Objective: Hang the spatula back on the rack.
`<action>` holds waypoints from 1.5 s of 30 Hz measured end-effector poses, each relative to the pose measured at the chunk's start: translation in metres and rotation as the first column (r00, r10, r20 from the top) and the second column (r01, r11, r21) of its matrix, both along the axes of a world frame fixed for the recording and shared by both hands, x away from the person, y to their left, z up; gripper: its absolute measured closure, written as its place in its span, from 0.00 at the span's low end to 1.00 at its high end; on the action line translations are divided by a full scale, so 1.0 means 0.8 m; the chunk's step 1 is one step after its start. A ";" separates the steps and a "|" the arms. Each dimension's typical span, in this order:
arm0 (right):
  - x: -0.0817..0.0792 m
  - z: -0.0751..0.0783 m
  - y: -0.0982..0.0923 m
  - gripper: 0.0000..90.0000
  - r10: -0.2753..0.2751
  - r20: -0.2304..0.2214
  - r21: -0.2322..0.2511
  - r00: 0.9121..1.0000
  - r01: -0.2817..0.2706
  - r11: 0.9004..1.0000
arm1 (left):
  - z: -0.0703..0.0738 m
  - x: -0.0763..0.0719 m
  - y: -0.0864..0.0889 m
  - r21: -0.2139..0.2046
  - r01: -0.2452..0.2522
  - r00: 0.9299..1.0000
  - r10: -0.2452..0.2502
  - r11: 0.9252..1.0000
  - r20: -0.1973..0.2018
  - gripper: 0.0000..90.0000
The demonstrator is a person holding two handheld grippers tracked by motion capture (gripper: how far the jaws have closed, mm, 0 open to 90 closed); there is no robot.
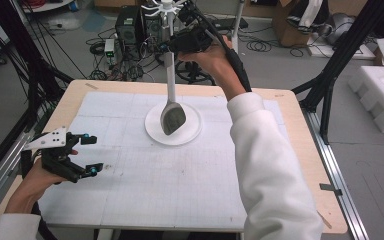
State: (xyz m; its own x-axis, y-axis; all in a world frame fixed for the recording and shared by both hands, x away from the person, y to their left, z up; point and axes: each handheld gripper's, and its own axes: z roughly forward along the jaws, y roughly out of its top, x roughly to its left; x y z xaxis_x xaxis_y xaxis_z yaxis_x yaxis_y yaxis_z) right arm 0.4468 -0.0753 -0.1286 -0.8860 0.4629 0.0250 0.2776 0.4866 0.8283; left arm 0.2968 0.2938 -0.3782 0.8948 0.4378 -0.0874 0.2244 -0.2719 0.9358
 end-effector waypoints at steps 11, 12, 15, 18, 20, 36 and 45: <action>0.002 0.000 0.003 0.77 -0.004 0.004 -0.001 1.000 0.004 1.000 | 0.000 -0.001 -0.001 -0.003 0.002 1.000 -0.002 1.000 -0.001 0.02; 0.002 0.000 0.003 0.77 -0.006 -0.002 0.000 1.000 0.006 1.000 | 0.000 -0.001 -0.001 -0.003 0.002 1.000 -0.002 1.000 -0.001 0.02; 0.003 0.000 0.004 0.77 -0.012 -0.004 -0.001 1.000 0.012 1.000 | 0.000 -0.001 -0.001 -0.004 0.001 1.000 -0.001 1.000 -0.003 0.02; 0.005 0.000 0.005 0.77 -0.018 0.003 -0.005 1.000 0.018 1.000 | 0.001 -0.001 0.000 -0.003 0.000 1.000 0.000 1.000 0.001 0.02; 0.006 0.000 0.005 0.77 -0.024 -0.002 -0.009 1.000 0.024 1.000 | 0.001 -0.002 0.000 -0.006 0.000 1.000 0.000 1.000 0.001 0.02; 0.000 -0.009 -0.006 0.68 -0.057 0.019 -0.011 0.998 0.057 0.998 | 0.000 0.000 0.000 0.000 -0.006 1.000 0.006 1.000 -0.003 0.02; -0.029 -0.036 -0.050 0.54 -0.060 0.024 0.014 0.998 0.059 0.998 | 0.001 -0.001 0.002 -0.004 -0.016 1.000 0.016 1.000 -0.002 0.02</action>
State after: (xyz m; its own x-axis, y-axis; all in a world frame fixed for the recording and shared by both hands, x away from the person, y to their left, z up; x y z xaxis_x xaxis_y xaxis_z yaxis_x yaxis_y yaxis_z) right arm 0.4237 -0.1152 -0.1574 -0.8573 0.5147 0.0100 0.2853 0.4589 0.8414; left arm 0.2957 0.2954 -0.3777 0.8874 0.4520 -0.0906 0.2303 -0.2644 0.9365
